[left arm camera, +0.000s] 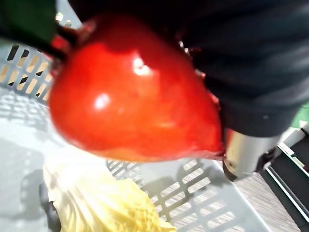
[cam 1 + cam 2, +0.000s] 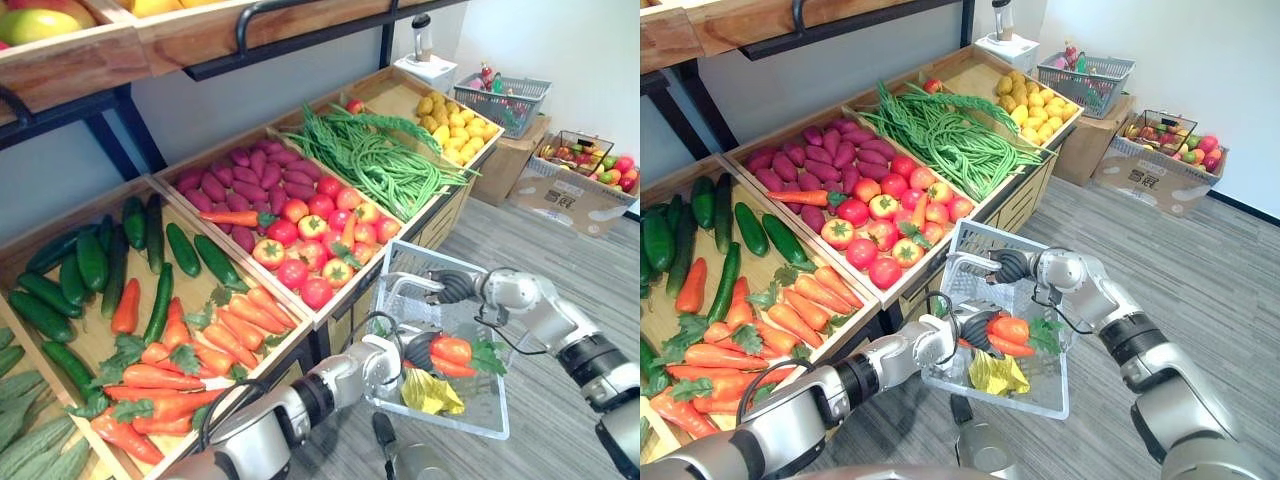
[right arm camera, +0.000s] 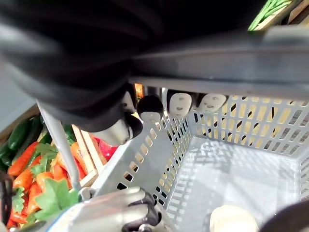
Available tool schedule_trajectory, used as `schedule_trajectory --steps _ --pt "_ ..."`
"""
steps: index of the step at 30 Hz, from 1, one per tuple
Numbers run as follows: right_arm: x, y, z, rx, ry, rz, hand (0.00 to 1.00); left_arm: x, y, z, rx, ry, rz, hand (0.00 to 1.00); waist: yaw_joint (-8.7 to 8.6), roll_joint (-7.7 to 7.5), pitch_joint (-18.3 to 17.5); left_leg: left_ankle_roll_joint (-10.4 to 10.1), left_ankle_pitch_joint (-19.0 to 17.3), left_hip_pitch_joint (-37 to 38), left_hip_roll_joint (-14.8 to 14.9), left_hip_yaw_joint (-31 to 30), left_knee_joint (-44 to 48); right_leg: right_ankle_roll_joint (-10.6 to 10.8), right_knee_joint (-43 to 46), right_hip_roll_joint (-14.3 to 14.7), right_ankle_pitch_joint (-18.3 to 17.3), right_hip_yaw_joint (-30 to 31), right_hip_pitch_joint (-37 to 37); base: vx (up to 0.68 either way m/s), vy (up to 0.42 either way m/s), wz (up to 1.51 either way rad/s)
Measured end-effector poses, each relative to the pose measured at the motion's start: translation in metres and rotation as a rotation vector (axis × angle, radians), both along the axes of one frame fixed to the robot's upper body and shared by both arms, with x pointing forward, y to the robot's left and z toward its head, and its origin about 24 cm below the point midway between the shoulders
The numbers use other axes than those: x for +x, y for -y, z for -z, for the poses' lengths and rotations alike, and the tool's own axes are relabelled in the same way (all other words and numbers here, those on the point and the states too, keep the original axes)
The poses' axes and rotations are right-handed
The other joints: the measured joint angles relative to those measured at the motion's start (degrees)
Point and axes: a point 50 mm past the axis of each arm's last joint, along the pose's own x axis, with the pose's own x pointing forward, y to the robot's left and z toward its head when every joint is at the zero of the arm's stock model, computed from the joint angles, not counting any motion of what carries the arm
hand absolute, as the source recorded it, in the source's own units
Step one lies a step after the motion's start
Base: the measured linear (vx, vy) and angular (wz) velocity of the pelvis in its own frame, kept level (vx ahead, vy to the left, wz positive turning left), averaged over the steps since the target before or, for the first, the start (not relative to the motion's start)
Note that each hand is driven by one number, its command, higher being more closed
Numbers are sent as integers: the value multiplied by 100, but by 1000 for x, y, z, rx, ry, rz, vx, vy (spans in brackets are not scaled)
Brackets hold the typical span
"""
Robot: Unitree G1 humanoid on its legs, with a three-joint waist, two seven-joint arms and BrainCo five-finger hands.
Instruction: Pick vegetable in the basket
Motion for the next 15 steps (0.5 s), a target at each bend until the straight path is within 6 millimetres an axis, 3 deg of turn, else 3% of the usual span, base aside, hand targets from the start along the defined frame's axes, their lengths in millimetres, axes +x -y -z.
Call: schedule_trajectory --steps 15 --pt "3 -4 -2 -17 2 -19 100 3 1 -2 -10 -13 -34 0 -82 1 1 -1 1 2 -5 57 15 0 64 16 0 49 -43 -28 -13 -1"
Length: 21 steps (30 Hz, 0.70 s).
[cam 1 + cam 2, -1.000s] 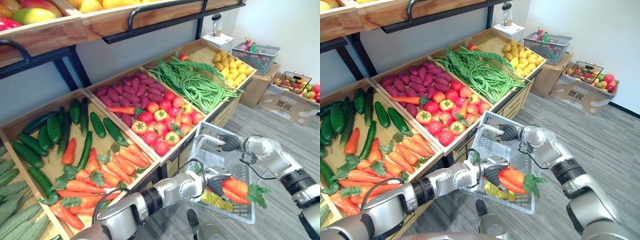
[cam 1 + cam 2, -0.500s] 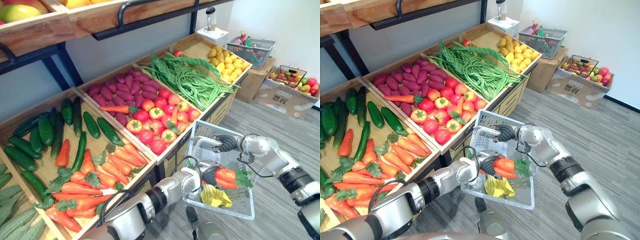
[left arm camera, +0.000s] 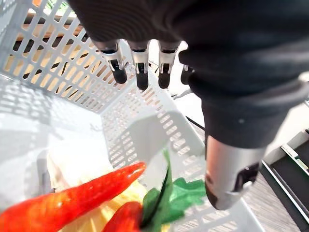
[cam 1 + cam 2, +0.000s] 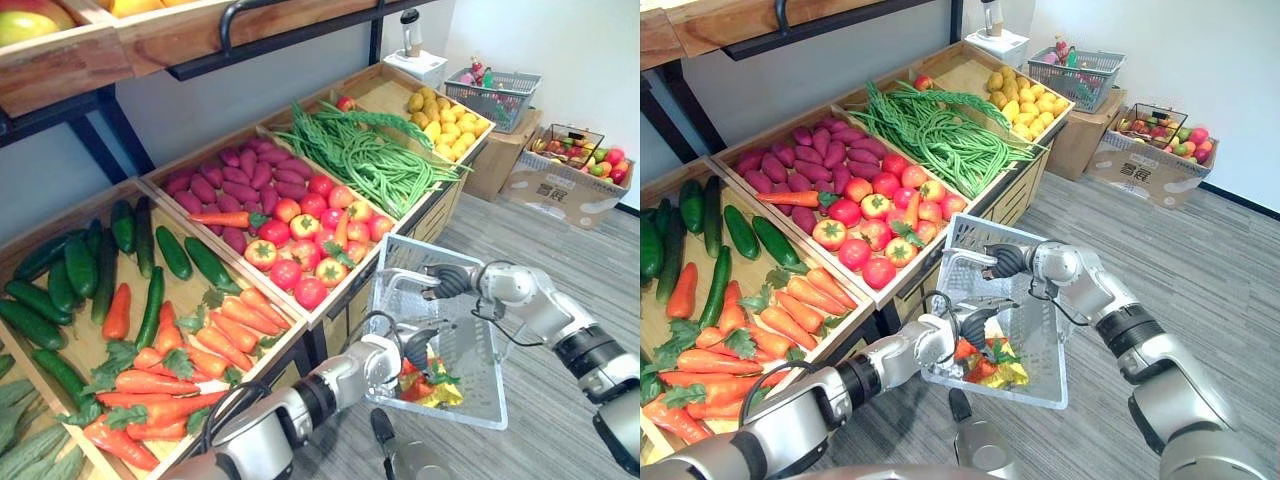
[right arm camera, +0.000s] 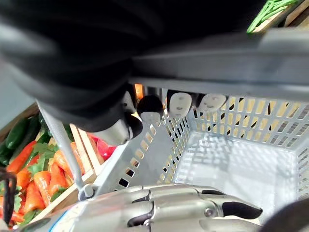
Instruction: Pick vegetable in the basket
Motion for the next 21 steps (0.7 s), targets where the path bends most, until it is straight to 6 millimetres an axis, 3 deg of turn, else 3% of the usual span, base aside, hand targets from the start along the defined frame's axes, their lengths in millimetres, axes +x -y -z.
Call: schedule_trajectory --steps 6,9,13,18,21 --pt "0 1 0 -4 -1 3 100 0 3 -2 -17 9 -9 0 -13 1 0 0 0 -20 -1 -58 -6 -1 7 -25 1 -37 3 -35 -17 4" --pt "0 5 4 -29 -4 22 100 -2 8 -14 -78 39 7 0 -2 1 0 3 2 -85 2 -156 -8 -24 -6 -80 19 -119 6 -31 -12 18" --pt "-7 30 22 -20 -61 146 100 -19 25 -46 -250 79 136 0 84 16 0 20 13 -116 27 -405 -15 23 -96 -171 57 -328 162 -11 1 29" --pt "-18 60 36 8 -97 300 100 -29 17 -69 -360 89 203 0 152 16 1 55 35 -129 8 -715 -91 46 -232 -303 74 -572 378 -28 -2 28" --pt "-28 86 50 25 -137 439 100 -52 12 -93 -515 104 299 0 217 15 1 83 52 -225 -26 -978 -111 93 -389 -430 110 -771 503 -24 -4 40"
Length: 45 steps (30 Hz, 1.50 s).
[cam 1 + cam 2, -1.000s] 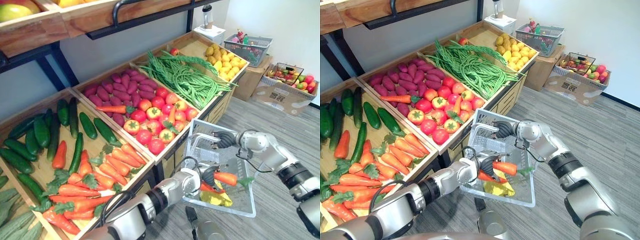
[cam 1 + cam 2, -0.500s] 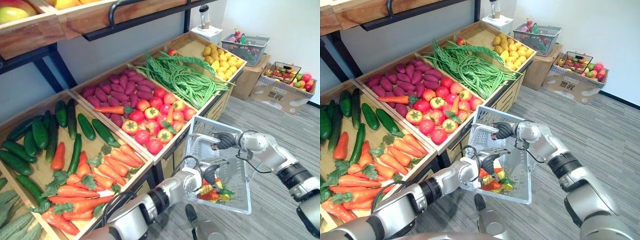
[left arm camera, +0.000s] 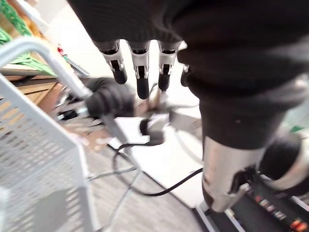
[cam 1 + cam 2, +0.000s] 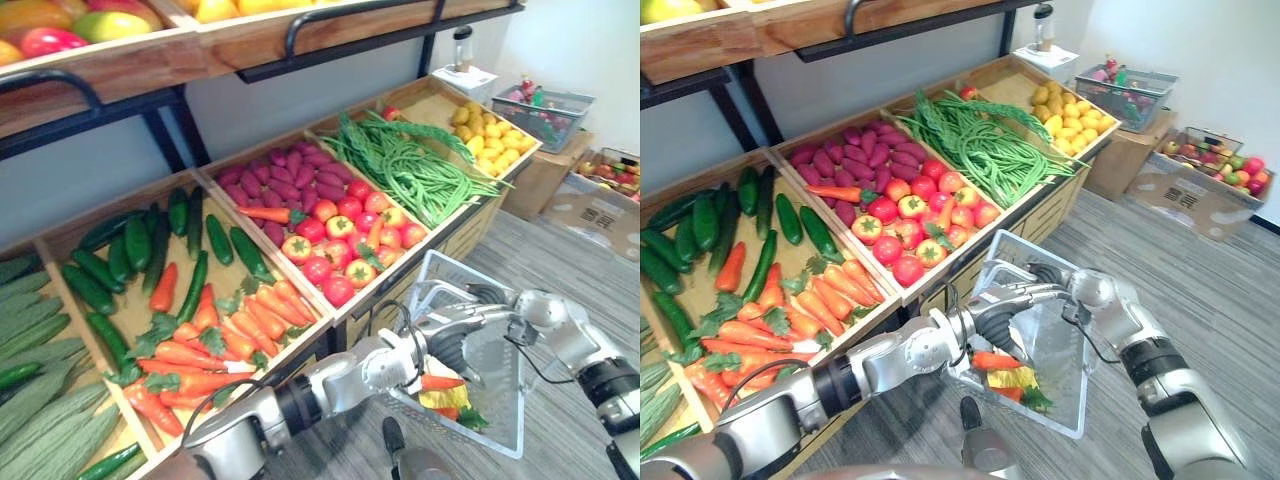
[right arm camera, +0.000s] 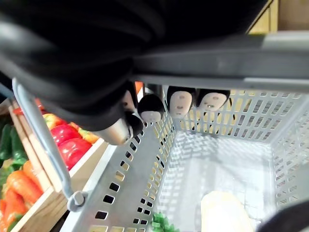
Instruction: Pick vegetable in the basket
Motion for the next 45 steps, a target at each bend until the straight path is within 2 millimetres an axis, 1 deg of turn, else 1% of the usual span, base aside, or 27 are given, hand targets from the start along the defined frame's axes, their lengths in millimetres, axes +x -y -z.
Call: schedule_trajectory --steps 2,5,7,10,12,14,16,17,20,21,23,24,26,27,28,29,30,31,32,33,34,35,37,39,40,41,45 --pt "-8 14 11 4 -39 74 100 -10 -5 -11 -66 27 43 0 81 4 -2 14 8 -23 -34 -146 -1 25 -98 -64 33 -96 93 -8 -1 32" --pt "-27 36 30 8 -97 199 100 -10 -25 -21 -128 59 20 0 137 7 -4 28 16 -93 -87 -550 -12 62 -201 -145 79 -294 252 -15 -23 44" --pt "-43 57 43 18 -124 320 100 -4 -48 -26 -157 78 -58 0 240 25 -16 55 18 -189 -186 -916 -89 100 -299 -241 106 -423 312 -28 -21 35" --pt "-63 79 59 36 -150 484 100 0 -76 -30 -193 93 -166 0 281 24 -14 120 41 -305 -284 -1227 -92 137 -415 -383 131 -632 386 -23 -1 44" --pt "-78 90 71 50 -164 595 100 6 -100 -32 -227 99 -289 0 315 44 -26 129 45 -370 -324 -1518 -83 136 -496 -413 179 -759 487 -7 -8 35" --pt "-105 105 89 87 -187 764 100 14 -140 -39 -311 129 -500 0 436 43 -26 162 40 -494 -336 -1869 -77 135 -499 -452 179 -945 505 -14 -41 41" --pt "-121 112 97 117 -193 862 100 17 -165 -41 -363 135 -629 0 487 55 -33 181 50 -581 -345 -2036 -63 134 -501 -486 177 -1088 515 -18 -41 40" --pt "-135 115 105 151 -196 945 100 18 -187 -43 -393 158 -744 0 569 58 -34 193 57 -631 -345 -2156 -53 129 -503 -500 173 -1188 534 -16 -40 43" --pt "-167 118 123 182 -228 1098 100 12 -231 -41 -502 156 -977 0 706 57 -34 236 84 -699 -333 -2483 -38 88 -510 -549 137 -1500 691 -21 -38 48" --pt "-174 119 125 182 -233 1124 100 10 -238 -39 -524 149 -1017 0 752 58 -35 246 89 -712 -337 -2530 -36 82 -510 -559 132 -1534 707 -26 -27 43" --pt "-188 121 130 178 -230 1200 100 0 -266 -31 -578 139 -1193 0 839 69 -51 303 107 -841 -377 -2766 10 55 -513 -630 115 -1740 739 -40 -17 43" --pt "-191 121 131 173 -231 1211 100 -2 -272 -28 -590 131 -1234 0 869 73 -61 317 116 -866 -386 -2807 11 41 -513 -647 106 -1793 742 -34 -15 45" --pt "-198 120 135 175 -221 1257 100 -12 -300 -10 -617 101 -1449 0 902 95 -92 356 143 -913 -417 -3030 2 -19 -517 -683 65 -1969 818 -19 -17 39" --pt "-198 119 136 177 -220 1264 100 -15 -307 -4 -617 90 -1504 0 922 97 -105 360 146 -921 -421 -3073 1 -22 -518 -684 62 -1998 832 -11 -22 28" --pt "-201 115 139 185 -220 1283 100 -23 -320 10 -615 62 -1616 0 950 62 -154 366 159 -983 -422 -3151 1 -38 -521 -690 50 -2076 826 3 -28 32" --pt "-205 113 142 197 -219 1312 100 -30 -331 27 -602 18 -1737 0 965 150 -217 373 180 -997 -427 -3245 -5 -56 -522 -699 35 -2162 871 10 -32 32" --pt "-207 112 144 196 -226 1317 100 -35 -337 37 -597 -7 -1798 0 982 93 -197 375 185 -1001 -427 -3270 -12 -52 -525 -702 21 -2188 881 14 -26 26" --pt "-212 108 148 197 -243 1325 100 -46 -347 57 -609 -83 -1918 0 1052 120 -241 377 195 -994 -429 -3309 -31 -30 -528 -704 5 -2222 902 20 -22 15" --pt "-214 106 150 199 -248 1330 100 -53 -351 69 -612 -130 -1980 0 1059 136 -261 379 208 -994 -429 -3347 -50 -27 -528 -704 3 -2255 916 26 -21 23" --pt "-216 101 153 201 -255 1334 100 -69 -358 92 -611 -230 -2089 0 1059 146 -278 386 235 -989 -440 -3411 -97 -7 -539 -714 -13 -2319 946 27 -20 22" --pt "-216 98 155 200 -254 1340 100 -83 -361 110 -600 -310 -2163 0 1071 150 -278 385 238 -989 -439 -3437 -98 6 -546 -714 -22 -2348 965 27 -21 26" --pt "-217 95 157 205 -261 1342 100 -106 -362 137 -593 -444 -2271 0 1101 142 -281 385 238 -988 -436 -3494 -99 31 -547 -713 -39 -2406 1002 23 -17 18" --pt "-219 92 160 223 -266 1357 100 -126 -359 160 -588 -578 -2351 0 1140 128 -286 384 240 -982 -433 -3541 -107 41 -548 -710 -44 -2442 1034 26 -12 13" --pt "-218 86 163 245 -272 1364 100 -155 -353 186 -607 -748 -2461 0 1194 116 -292 386 244 -967 -435 -3543 -126 43 -549 -711 -43 -2441 1044 11 -2 2" --pt "-218 83 165 253 -276 1360 100 -172 -351 198 -629 -838 -2526 0 1189 116 -293 383 255 -912 -437 -3538 -157 43 -550 -711 -42 -2437 1071 13 -2 -12" --pt "-219 75 169 269 -291 1354 100 -198 -341 218 -630 -1030 -2606 0 1159 82 -296 366 301 -769 -446 -3460 -304 58 -553 -703 -54 -2392 1109 8 -4 -15" --pt "-219 72 171 270 -298 1347 100 -200 -336 223 -599 -1076 -2604 0 1088 99 -299 361 306 -711 -437 -3396 -343 59 -553 -685 -54 -2322 1100 -1 -4 -10"
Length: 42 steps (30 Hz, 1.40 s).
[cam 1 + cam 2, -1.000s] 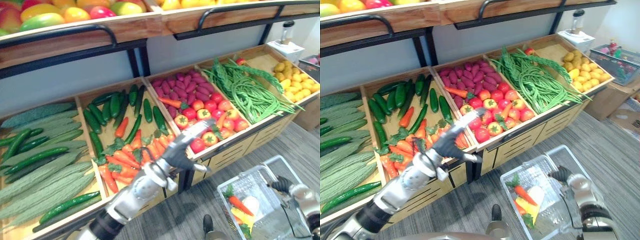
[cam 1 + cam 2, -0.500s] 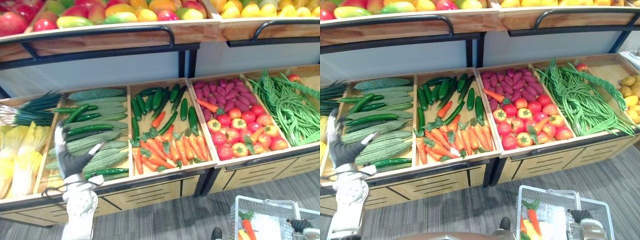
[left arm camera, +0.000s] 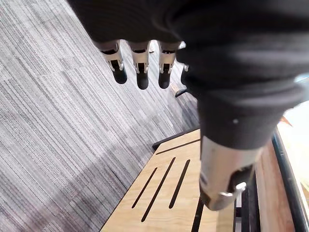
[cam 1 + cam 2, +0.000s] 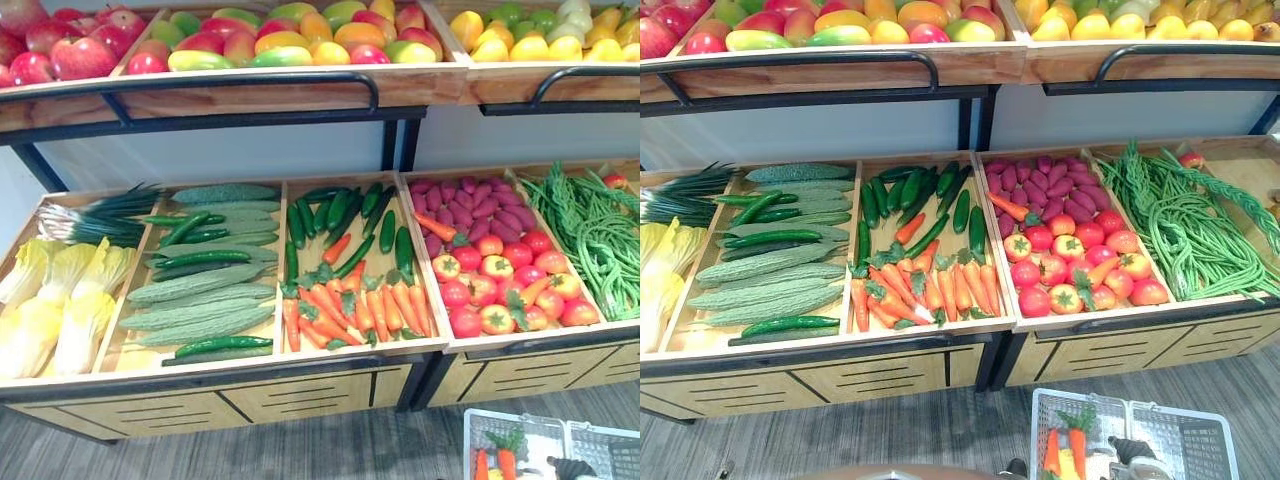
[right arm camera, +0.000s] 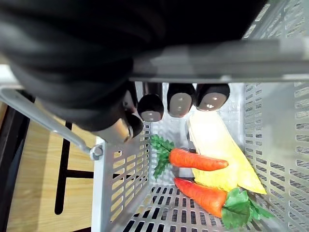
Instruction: Pick vegetable in the basket
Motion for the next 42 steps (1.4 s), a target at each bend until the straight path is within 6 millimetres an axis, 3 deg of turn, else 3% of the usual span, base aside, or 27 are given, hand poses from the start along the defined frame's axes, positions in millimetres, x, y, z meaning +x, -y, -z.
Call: schedule_trajectory --steps 1,4,7,13,16,18,20,22,23,24,25,26,27,28,29,30,31,32,33,34,35,36,39,42 --pt "0 -1 1 1 1 0 100 -4 3 3 -15 -23 6 0 -19 4 2 -3 6 36 0 28 -32 1 0 5 -1 30 4 2 3 -14" --pt "-5 -12 6 -1 8 -3 100 -15 33 26 -287 -77 151 0 -65 -6 8 -9 4 113 3 156 -80 22 0 24 -2 152 -20 10 9 -19" --pt "-15 -25 15 31 -21 11 100 -11 66 38 -496 -32 293 0 -69 -42 13 -10 4 173 5 212 -130 22 0 35 -2 208 -14 4 5 -9" --pt "-26 -35 22 41 -61 9 100 0 72 39 -566 12 427 0 -76 -27 39 -61 -57 321 62 464 -132 65 2 114 -45 430 -29 2 -4 -20" --pt "-28 -35 22 30 -61 27 100 3 75 40 -582 17 463 0 -59 39 99 -81 -397 274 218 658 373 74 39 223 -125 604 -6 6 -14 -37" --pt "-28 -37 22 17 -58 35 100 9 81 40 -607 40 486 0 -72 136 295 -70 -803 150 463 792 1094 83 524 317 -305 804 -146 -19 9 -38" --pt "-29 -43 24 22 -40 61 100 20 80 40 -608 63 505 0 -96 72 430 -39 -982 61 529 849 1463 121 1073 299 -386 969 -422 -54 73 -39" --pt "-25 -52 25 36 5 78 100 26 73 38 -591 66 516 0 -78 -78 531 24 -1060 41 554 1067 1591 126 1329 285 -306 1212 -691 -94 95 -64" --pt "-23 -60 27 53 23 70 100 27 66 36 -580 54 516 0 -82 -148 582 57 -1094 33 583 1307 1621 116 1364 337 -63 1343 -884 -173 95 -109" --pt "-17 -65 26 61 45 45 100 29 62 35 -574 46 527 0 -78 -177 609 101 -1071 30 661 1709 1597 76 1085 504 587 1431 -1072 -210 99 -129" --pt "-11 -68 25 63 60 31 100 25 63 36 -579 37 522 0 -40 -59 591 176 -1016 33 783 1972 1550 67 963 561 740 1390 -1125 -226 110 -134" --pt "-1 -70 23 63 92 6 100 27 61 35 -573 36 535 0 -109 -66 711 207 -924 33 870 2246 1445 -400 1889 537 190 748 -1332 -196 79 -104" --pt "-1 -70 23 65 91 8 100 31 59 33 -560 40 553 0 -166 -93 736 211 -808 105 864 2434 1271 -723 2815 366 -456 162 -1443 -108 94 -134" --pt "-3 -69 23 64 82 3 100 30 57 32 -557 42 556 0 -175 -175 742 209 -722 249 824 2819 1289 -918 3753 140 -887 -533 -1424 -33 64 -137" --pt "2 -71 23 65 93 -9 100 30 54 31 -552 43 549 0 -177 -301 726 220 -725 215 811 2935 1468 -1133 3719 162 -740 -771 -1530 -38 49 -159" --pt "8 -74 22 68 107 -32 100 27 54 32 -561 36 540 0 -179 -310 731 300 -679 110 849 3011 1619 -1511 3571 202 -512 -979 -1570 -341 -4 -231" --pt "24 -80 20 73 157 -65 100 31 59 33 -583 49 535 0 9 -169 789 524 -276 -108 619 2904 634 -1594 3239 489 -790 -908 -1484 -391 -4 -225" --pt "23 -84 22 85 146 -60 100 31 59 33 -580 53 533 0 20 -257 784 436 -197 43 494 3213 474 -1456 3985 178 -1267 -1120 -1464 -314 -4 -196" --pt "19 -85 24 84 128 -44 100 33 60 33 -576 56 536 0 -56 -317 762 472 -143 77 420 3337 429 -1238 4371 -22 -1566 -1200 -1325 -21 -51 -96" --pt "5 -87 29 95 85 -24 100 39 62 33 -580 59 557 0 -87 -291 756 481 -148 106 417 3555 462 -936 4409 -290 -1901 -1276 -735 29 -77 -101" --pt "3 -89 30 99 77 -19 100 42 63 33 -582 68 560 0 -49 -300 750 466 -139 83 428 3771 483 -790 4035 -373 -1924 -1270 -485 11 -118 -116" --pt "3 -91 31 104 78 -18 100 43 63 33 -581 74 553 0 -37 -306 745 445 -121 53 458 3945 496 -609 3700 -313 -1933 -1229 -407 -38 -147 -127" --pt "2 -95 32 112 79 -12 100 50 63 32 -581 95 546 0 -94 -265 736 352 51 -12 591 4498 465 -542 2636 192 -1950 -1052 -364 -68 -211 -103" --pt "-23 -97 37 122 16 14 100 61 68 31 -592 136 541 0 -234 -252 724 255 216 -37 677 4599 462 -454 1835 514 -1897 -1018 -122 -60 -242 -27"
